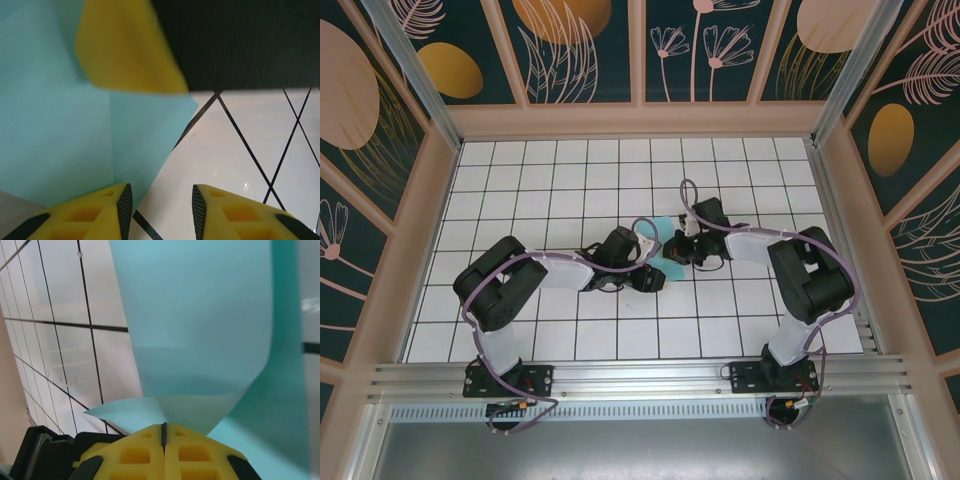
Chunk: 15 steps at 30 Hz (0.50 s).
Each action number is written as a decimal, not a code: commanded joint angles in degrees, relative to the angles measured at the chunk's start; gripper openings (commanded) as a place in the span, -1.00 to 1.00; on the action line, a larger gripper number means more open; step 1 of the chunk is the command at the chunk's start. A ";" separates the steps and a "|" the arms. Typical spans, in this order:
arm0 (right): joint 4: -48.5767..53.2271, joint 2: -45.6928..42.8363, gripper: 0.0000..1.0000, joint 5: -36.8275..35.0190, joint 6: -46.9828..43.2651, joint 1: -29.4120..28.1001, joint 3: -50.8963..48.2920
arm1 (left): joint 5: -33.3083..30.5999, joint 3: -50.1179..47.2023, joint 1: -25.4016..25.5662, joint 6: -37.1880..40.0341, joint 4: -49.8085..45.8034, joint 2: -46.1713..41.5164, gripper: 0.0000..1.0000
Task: Fold a paper plane with a square sheet of paper (fold left side to right side)
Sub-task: Fold the triangle a second time at the center of the table.
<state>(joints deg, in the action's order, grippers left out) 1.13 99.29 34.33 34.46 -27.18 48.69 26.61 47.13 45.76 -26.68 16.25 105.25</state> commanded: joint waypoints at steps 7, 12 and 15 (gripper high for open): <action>0.40 5.23 -0.86 -4.21 -0.65 -2.87 2.86 | 2.18 -1.80 0.47 -1.71 -5.65 1.67 -0.23; 1.92 6.61 -0.84 -9.18 -2.33 -2.95 3.21 | 1.51 -2.13 -0.12 -1.87 -6.75 1.51 -0.23; 3.87 7.02 -0.83 -11.95 -3.99 -2.84 4.14 | 1.44 -2.74 -0.71 -2.15 -6.74 1.80 -0.24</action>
<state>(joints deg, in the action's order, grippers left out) 1.80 104.42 29.43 33.15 -30.13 51.51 26.68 46.96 45.43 -27.29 16.34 105.25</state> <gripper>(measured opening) 0.087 0.384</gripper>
